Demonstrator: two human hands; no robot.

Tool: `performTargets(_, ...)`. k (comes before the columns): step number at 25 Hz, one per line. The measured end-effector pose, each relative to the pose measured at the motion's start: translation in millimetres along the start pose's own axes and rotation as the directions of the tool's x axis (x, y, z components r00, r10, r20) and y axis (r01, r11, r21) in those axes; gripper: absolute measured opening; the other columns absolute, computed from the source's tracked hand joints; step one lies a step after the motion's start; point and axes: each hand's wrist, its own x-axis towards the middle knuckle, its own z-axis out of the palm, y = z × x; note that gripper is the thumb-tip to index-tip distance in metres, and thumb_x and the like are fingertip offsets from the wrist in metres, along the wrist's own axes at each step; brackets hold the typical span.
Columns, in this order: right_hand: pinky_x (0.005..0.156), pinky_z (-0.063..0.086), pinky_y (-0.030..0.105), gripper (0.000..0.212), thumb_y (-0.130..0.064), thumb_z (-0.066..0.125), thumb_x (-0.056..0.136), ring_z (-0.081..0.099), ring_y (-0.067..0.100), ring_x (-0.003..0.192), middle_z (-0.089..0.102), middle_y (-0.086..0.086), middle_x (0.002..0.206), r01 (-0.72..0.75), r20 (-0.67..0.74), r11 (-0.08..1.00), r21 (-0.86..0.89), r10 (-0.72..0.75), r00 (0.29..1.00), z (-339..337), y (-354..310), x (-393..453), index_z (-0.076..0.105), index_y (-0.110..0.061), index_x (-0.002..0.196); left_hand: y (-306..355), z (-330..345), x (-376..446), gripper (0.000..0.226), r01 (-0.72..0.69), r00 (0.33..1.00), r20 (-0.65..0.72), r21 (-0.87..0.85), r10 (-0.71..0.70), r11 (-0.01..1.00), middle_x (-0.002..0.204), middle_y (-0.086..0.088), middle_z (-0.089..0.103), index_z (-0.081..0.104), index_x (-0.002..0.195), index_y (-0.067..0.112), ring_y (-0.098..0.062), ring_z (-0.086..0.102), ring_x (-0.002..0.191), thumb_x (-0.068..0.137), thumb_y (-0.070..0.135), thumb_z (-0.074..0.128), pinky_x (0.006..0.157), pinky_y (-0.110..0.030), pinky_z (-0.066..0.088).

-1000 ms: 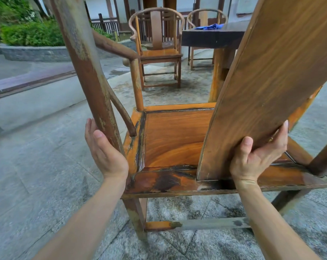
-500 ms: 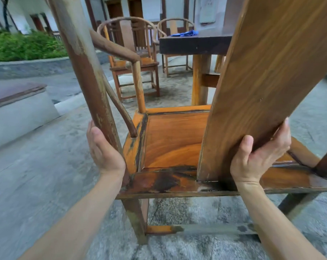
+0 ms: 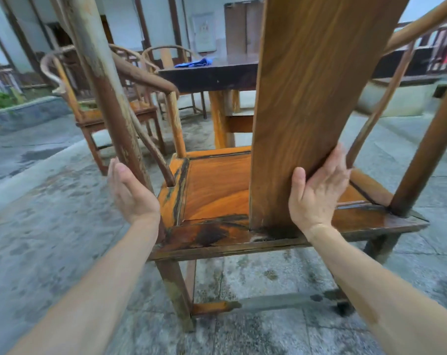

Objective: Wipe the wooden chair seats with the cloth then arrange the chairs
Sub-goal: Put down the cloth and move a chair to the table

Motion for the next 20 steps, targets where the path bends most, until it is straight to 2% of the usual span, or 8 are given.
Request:
performTargets(2, 0.122, 0.003, 0.062, 0.074, -0.058, 0.017, 0.102, 0.005, 0.021, 0.152, 0.007, 0.015, 0.166, -0.038, 0.060, 0.996, -0.080, 0.043, 0.997, 12.1, -1.3, 7.4, -0.008, -0.014, 0.155, -9.0, 20.5, 19.0, 0.069, -0.018, 0.999, 0.035, 0.005, 0.017, 1.000, 0.162, 0.002, 0.031, 0.038, 0.152, 0.022, -0.011, 0.023, 0.150, 0.095, 0.056, 0.016, 0.117, -0.021, 0.010)
performTargets(5, 0.121, 0.004, 0.063, 0.075, -0.064, 0.010, 0.099, 0.007, 0.024, 0.153, 0.004, 0.011, 0.167, -0.127, 0.082, 0.983, -0.135, 0.139, 0.987, 29.5, -7.3, 15.2, -0.010, -0.018, 0.156, -15.5, 45.7, 35.9, 0.066, -0.060, 0.996, 0.066, -0.010, 0.061, 0.998, 0.159, -0.003, 0.037, 0.043, 0.149, 0.018, -0.016, 0.029, 0.148, 0.097, 0.051, 0.018, 0.122, -0.031, 0.018)
performTargets(8, 0.121, 0.001, 0.063, 0.074, -0.063, 0.010, 0.099, 0.005, 0.024, 0.153, 0.000, 0.003, 0.167, -0.223, 0.096, 0.962, -0.155, 0.240, 0.966, 47.1, -12.5, 26.1, -0.013, -0.022, 0.156, -18.6, 68.3, 50.6, 0.079, -0.069, 0.995, 0.078, -0.006, 0.069, 0.998, 0.157, -0.005, 0.040, 0.047, 0.147, 0.017, -0.019, 0.034, 0.146, 0.090, 0.060, 0.014, 0.121, -0.037, 0.022)
performTargets(12, 0.122, -0.004, 0.061, 0.066, -0.053, 0.017, 0.103, 0.004, 0.024, 0.153, -0.002, -0.002, 0.167, -0.341, 0.095, 0.927, -0.157, 0.358, 0.929, 72.4, -22.1, 32.4, -0.019, -0.029, 0.153, -26.1, 93.5, 73.1, 0.091, -0.070, 0.991, 0.116, 0.053, 0.063, 0.996, 0.159, -0.004, 0.039, 0.048, 0.147, 0.016, -0.020, 0.031, 0.147, 0.082, 0.065, 0.006, 0.122, -0.042, 0.017)
performTargets(16, 0.122, -0.006, 0.058, 0.066, -0.046, 0.022, 0.104, 0.006, 0.023, 0.152, 0.000, -0.002, 0.166, -0.364, 0.109, 0.924, -0.116, 0.376, 0.920, 84.0, -26.5, 33.3, -0.018, -0.029, 0.154, -34.7, 102.4, 83.5, 0.079, -0.015, 0.996, 0.089, 0.033, 0.012, 0.999, 0.158, 0.000, 0.040, 0.055, 0.140, 0.019, -0.019, 0.032, 0.146, 0.088, 0.061, 0.013, 0.122, -0.052, 0.019)
performTargets(18, 0.122, -0.006, 0.057, 0.066, -0.047, 0.022, 0.105, 0.006, 0.023, 0.152, 0.000, -0.002, 0.166, -0.377, 0.124, 0.918, -0.119, 0.391, 0.912, 83.0, -26.1, 31.8, -0.019, -0.030, 0.153, -36.8, 104.1, 83.5, 0.074, -0.017, 0.996, 0.088, 0.077, 0.010, 0.997, 0.156, -0.006, 0.042, 0.057, 0.135, 0.017, -0.025, 0.033, 0.145, 0.091, 0.057, 0.013, 0.120, -0.058, 0.020)
performTargets(20, 0.122, -0.006, 0.058, 0.067, -0.048, 0.022, 0.104, 0.005, 0.022, 0.152, -0.001, -0.003, 0.166, -0.367, 0.184, 0.923, -0.121, 0.384, 0.905, 78.6, -25.1, 31.3, -0.023, -0.033, 0.151, -38.5, 99.6, 83.7, 0.077, -0.020, 0.998, 0.069, 0.166, 0.008, 0.986, 0.159, -0.004, 0.038, 0.054, 0.140, 0.022, -0.025, 0.029, 0.147, 0.091, 0.060, 0.007, 0.120, -0.061, 0.015)
